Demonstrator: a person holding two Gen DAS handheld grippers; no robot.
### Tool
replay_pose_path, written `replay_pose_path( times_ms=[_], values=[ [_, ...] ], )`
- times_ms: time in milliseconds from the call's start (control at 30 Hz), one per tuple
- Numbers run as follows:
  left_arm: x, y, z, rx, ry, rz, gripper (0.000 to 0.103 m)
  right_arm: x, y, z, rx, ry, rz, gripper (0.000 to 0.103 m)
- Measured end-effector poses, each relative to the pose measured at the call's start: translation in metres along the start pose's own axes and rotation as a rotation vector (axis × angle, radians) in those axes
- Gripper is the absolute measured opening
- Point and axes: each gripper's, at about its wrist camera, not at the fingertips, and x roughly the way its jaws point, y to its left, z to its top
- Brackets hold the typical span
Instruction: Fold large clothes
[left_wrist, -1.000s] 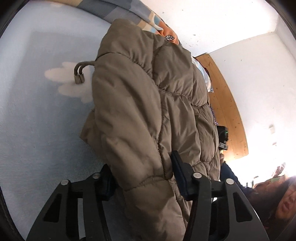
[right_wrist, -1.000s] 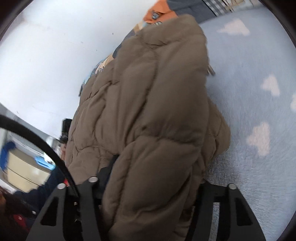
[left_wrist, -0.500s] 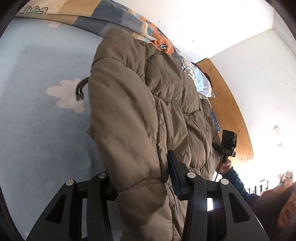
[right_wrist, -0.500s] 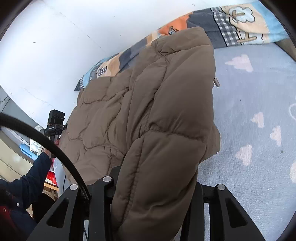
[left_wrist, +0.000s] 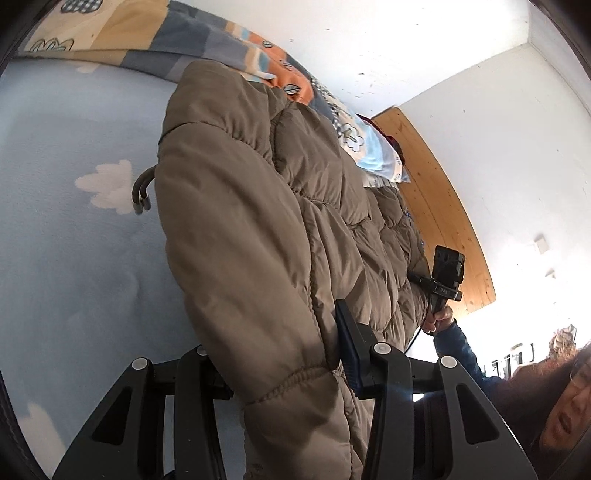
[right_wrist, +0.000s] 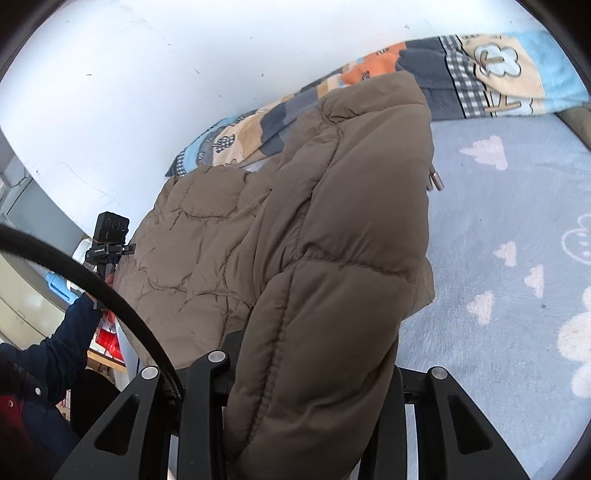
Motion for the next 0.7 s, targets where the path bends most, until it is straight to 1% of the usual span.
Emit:
replay_pose_path(
  times_ms=[67,267,367,433,567,700],
  values=[
    [0.003,-0.01,-0.001,0.008,-0.003,-0.001,0.042,-0.007,0.007,0.0,-0.015,-0.009,-0.003,0.038],
    [-0.008,-0.029,-0.015,0.026,-0.008,-0.015,0.042,-0.031,0.023,-0.006,-0.033,-0.048,0.0,0.038],
    [-0.011,-0.034,-0.022,0.031,-0.001,-0.019,0.042,-0.038,0.024,-0.012,-0.029,-0.058,0.006,0.038],
    [-0.005,-0.035,-0.026,0.024,0.007,-0.019,0.042,-0.04,0.023,-0.017,-0.022,-0.06,0.005,0.038],
    [0.01,-0.021,-0.033,-0.014,0.033,-0.023,0.042,-0.039,0.019,-0.029,-0.01,-0.038,-0.002,0.038],
    [0.039,0.01,-0.034,-0.099,0.055,-0.036,0.042,-0.024,0.005,-0.034,0.013,0.007,-0.028,0.038]
  ],
)
